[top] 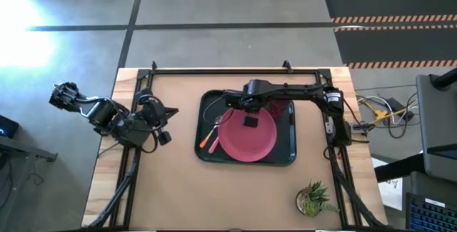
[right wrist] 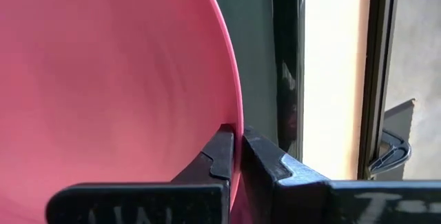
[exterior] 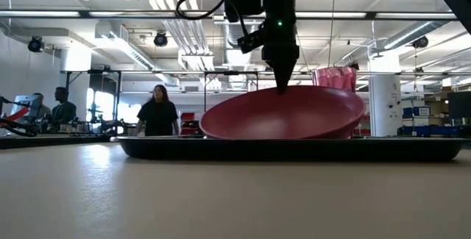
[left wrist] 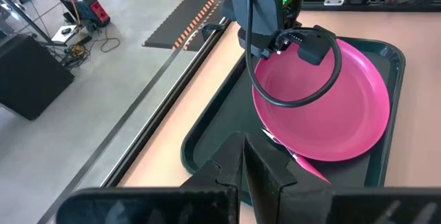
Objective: Pick and place plate/cup/fork/spoon on tray
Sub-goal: Put the pink plate on the black serving tray to the left of the pink fork, then adjust the orange spoon on the black serving tray
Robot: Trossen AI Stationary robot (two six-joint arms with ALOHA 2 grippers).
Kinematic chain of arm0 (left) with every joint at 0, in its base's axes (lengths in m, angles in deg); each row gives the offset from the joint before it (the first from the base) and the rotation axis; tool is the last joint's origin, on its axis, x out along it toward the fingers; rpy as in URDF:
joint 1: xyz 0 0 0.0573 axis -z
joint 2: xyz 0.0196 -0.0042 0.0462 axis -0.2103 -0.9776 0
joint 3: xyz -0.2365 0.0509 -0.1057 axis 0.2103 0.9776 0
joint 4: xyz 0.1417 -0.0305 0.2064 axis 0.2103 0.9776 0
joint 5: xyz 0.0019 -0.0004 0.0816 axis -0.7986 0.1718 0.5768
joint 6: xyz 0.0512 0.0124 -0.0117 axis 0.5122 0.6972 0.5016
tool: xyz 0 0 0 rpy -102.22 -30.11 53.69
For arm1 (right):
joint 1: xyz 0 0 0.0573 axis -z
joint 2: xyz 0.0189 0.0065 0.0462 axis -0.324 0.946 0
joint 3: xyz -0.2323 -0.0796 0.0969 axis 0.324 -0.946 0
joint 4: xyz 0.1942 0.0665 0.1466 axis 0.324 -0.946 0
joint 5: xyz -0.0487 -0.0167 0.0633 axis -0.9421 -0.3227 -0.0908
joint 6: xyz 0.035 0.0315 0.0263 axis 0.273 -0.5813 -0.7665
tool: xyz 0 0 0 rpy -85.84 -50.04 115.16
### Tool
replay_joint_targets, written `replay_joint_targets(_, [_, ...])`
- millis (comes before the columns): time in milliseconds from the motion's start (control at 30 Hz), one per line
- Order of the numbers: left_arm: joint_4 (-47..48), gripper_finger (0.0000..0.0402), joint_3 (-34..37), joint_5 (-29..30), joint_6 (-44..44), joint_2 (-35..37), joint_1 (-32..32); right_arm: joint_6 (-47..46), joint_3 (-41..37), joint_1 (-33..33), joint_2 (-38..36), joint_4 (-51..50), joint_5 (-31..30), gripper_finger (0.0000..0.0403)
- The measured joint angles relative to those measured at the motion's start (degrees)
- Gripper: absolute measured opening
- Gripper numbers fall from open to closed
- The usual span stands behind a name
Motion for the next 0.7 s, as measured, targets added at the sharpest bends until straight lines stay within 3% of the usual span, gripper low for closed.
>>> replay_joint_targets(467, [0.0, 0.0, 0.0, -0.5, 0.2, 0.0, 0.0, 0.3, -0.2, 0.0, 0.0, -0.9, -0.2, 0.0091])
replay_joint_targets(700, [0.0, 0.0, 0.0, -0.5, 0.2, 0.0, 0.0, 0.1, 1.5, -0.3, 0.0, -1.2, -4.9, 0.01])
